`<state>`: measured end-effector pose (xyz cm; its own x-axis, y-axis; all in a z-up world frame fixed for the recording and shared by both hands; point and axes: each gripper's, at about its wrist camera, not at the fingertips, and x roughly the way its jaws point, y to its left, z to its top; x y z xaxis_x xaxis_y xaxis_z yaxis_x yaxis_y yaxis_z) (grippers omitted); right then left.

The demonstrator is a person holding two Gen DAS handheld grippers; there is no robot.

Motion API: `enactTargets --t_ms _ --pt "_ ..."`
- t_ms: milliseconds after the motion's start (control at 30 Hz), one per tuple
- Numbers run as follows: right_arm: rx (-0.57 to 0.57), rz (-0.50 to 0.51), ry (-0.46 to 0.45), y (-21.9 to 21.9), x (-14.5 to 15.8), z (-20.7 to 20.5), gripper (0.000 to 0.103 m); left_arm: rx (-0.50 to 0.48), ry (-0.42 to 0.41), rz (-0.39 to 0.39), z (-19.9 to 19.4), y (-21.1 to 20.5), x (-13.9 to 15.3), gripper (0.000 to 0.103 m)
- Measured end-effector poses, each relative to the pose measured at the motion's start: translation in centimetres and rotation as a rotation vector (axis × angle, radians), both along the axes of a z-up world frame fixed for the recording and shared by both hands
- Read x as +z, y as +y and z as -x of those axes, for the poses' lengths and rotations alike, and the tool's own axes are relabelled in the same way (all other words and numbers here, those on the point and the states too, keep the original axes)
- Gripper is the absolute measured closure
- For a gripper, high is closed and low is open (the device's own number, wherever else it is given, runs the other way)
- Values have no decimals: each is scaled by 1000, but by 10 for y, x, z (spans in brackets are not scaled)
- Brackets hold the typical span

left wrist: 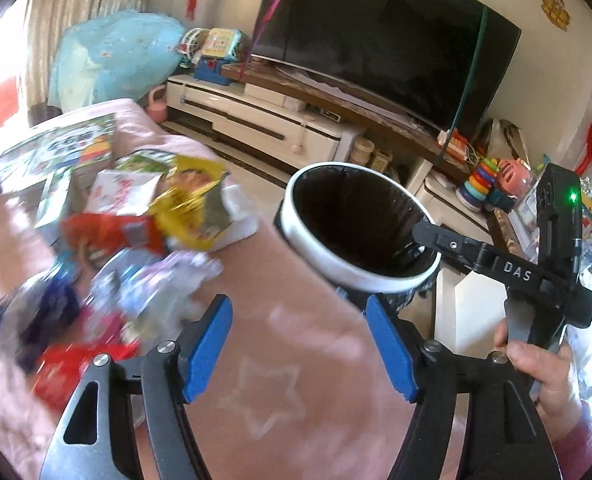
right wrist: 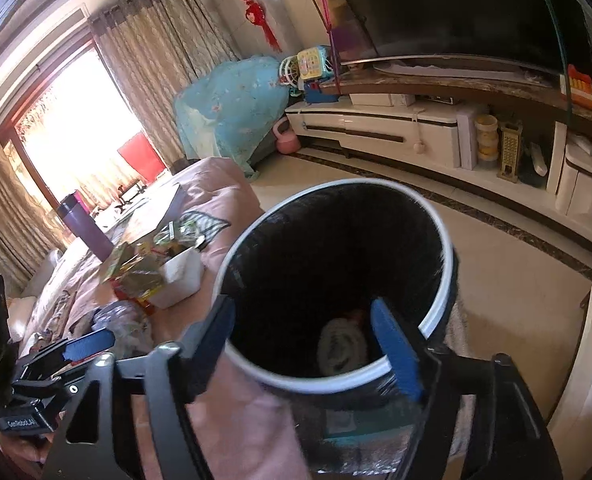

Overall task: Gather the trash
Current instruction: 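Grasp the blue wrapper with the left tool while the right tool grasps the red chip bag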

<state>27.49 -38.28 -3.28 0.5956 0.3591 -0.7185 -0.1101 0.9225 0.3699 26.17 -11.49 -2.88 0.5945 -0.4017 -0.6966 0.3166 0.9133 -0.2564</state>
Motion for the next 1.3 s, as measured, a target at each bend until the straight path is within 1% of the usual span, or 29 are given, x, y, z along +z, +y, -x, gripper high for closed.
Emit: enactTargets --t_ms 33,100,133,300,400,467,600,700,800,1000,1100,1233,1300 --pt "-2 -5 -2 3 0 5 17 6 -1 2 9 5 0 34" --pt "-6 -23 3 12 -1 16 11 28 -5 0 24 20 1 34" --pt "-5 -30 7 16 -2 20 10 40 -8 -1 32 27 2 34" --pt "24 -54 8 46 -5 47 10 108 -14 11 69 64 7 33" --pt "56 -50 10 65 -7 58 9 170 -39 20 92 87 11 33" --pt "73 -49 9 75 -8 64 9 192 -43 13 104 99 11 33" --pt "110 -48 15 98 -12 74 9 233 -23 5 125 118 4 33" --pt "134 -41 20 113 -13 79 9 269 -11 9 134 131 5 33" --pt "168 -56 17 128 -11 84 9 300 -12 -11 138 141 6 33" --pt "249 -65 -6 168 -3 95 9 311 -8 -43 119 163 13 33" --pt "289 -67 -9 188 -3 97 10 285 14 -35 101 176 12 33" --pt "334 -56 8 213 -10 91 10 234 13 -48 74 187 8 33" --pt "347 -49 11 223 -12 88 10 197 19 -31 61 191 7 33"
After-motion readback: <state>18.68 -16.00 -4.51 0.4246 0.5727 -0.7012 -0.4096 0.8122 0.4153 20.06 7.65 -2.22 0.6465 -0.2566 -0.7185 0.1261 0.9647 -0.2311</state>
